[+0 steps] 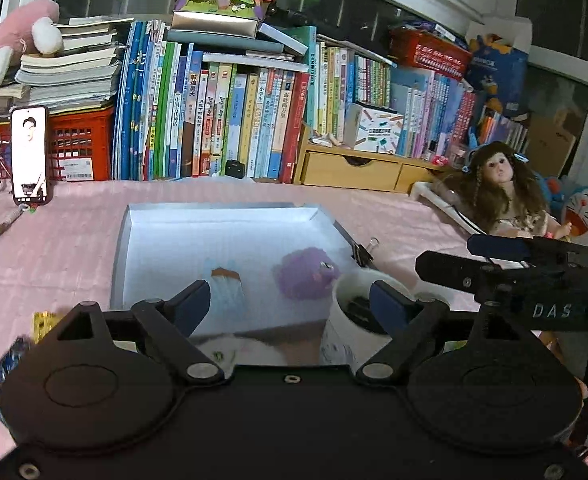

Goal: Organize soft objects
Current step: 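Move both tools back toward the remaining soft items on the table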

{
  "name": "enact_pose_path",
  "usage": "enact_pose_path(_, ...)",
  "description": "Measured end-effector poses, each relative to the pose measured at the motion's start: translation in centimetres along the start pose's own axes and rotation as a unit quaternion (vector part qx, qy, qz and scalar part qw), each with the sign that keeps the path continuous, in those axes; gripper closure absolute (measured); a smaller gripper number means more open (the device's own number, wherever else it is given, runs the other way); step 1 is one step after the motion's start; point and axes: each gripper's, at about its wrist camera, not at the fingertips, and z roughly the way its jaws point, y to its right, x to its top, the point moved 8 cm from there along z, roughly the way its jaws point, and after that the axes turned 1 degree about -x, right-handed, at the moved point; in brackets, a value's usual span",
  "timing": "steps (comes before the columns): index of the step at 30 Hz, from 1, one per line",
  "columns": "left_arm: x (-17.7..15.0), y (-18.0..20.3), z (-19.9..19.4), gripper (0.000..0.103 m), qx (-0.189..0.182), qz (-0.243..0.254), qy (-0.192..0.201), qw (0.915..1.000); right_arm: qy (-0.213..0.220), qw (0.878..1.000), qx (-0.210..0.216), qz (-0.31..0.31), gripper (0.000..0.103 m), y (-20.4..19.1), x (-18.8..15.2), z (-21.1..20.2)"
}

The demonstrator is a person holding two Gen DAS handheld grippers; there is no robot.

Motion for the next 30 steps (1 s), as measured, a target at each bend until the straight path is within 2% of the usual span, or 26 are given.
enact_pose_path(7, -3.5, 0.3, -2.0, 0.016, 0.024, 0.01, 0.026, 0.9993, 0.031, 0.998, -0.016, -0.05, 0.004, -1.8, -2.9, -2.1)
enact_pose_path(11, -5.2, 0.4, -2.9, 0.011, 0.029, 0.015, 0.044, 0.9985, 0.04, 0.997, -0.022, -0.065, 0.004, -2.3, -4.4, -2.8)
enact_pose_path(15, -7.0, 0.2, -2.8, 0.01, 0.044, 0.014, 0.04, 0.9981, 0.04, 0.996, -0.027, -0.077, 0.004, -2.3, -5.9, -3.1)
enact_pose_path(18, -8.3, -0.1, -2.1, 0.01, 0.055, 0.008, 0.028, 0.9981, 0.025, 0.996, -0.023, -0.084, 0.004, -2.3, -7.3, -3.0)
enact_pose_path(26, -10.9, -1.3, -0.3, 0.012, 0.093, -0.067, 0.032, 0.9929, -0.015, 0.993, -0.013, -0.114, 0.014, -3.0, -11.0, -2.6)
enact_pose_path(28, -10.9, -1.8, 0.3, 0.015, 0.102, -0.086, 0.034, 0.9904, -0.018, 0.991, -0.009, -0.13, 0.017, -3.5, -11.6, -2.6)
enact_pose_path(30, -11.1, -2.3, 0.8, 0.022, 0.114, -0.108, 0.035, 0.987, -0.019, 0.99, -0.007, -0.142, 0.019, -4.0, -12.1, -2.6)
